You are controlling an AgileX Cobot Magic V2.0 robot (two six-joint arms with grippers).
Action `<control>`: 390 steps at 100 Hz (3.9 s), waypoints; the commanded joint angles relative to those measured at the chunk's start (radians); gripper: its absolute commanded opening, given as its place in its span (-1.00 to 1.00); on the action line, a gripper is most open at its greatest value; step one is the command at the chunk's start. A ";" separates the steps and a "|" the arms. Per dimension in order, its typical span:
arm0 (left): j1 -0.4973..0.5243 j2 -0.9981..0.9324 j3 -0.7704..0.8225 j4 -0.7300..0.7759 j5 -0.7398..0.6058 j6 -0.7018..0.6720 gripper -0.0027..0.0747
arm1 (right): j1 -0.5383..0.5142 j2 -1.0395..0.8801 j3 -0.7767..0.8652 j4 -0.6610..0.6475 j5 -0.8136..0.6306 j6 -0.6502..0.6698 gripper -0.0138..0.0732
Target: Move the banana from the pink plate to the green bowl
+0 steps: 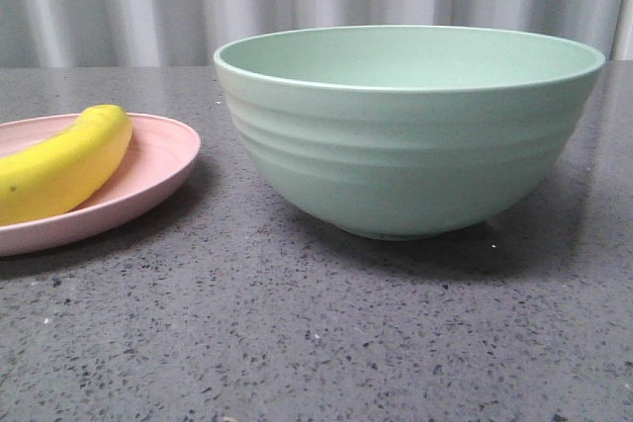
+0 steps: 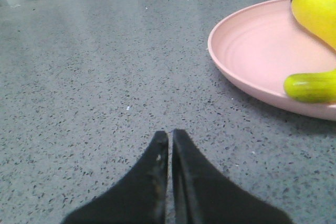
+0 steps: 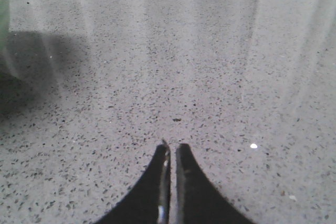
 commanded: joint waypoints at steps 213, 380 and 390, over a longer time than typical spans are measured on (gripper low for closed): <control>0.000 -0.029 0.011 0.071 -0.291 0.003 -0.98 | -0.003 -0.023 0.021 -0.014 -0.146 -0.003 -0.83; -0.009 0.363 -0.372 -0.161 -0.180 0.036 -0.03 | -0.001 0.465 -0.421 0.030 0.050 -0.001 -0.83; -0.009 0.375 -0.372 -0.242 -0.227 0.036 0.33 | -0.001 0.478 -0.421 0.031 0.048 -0.001 -0.83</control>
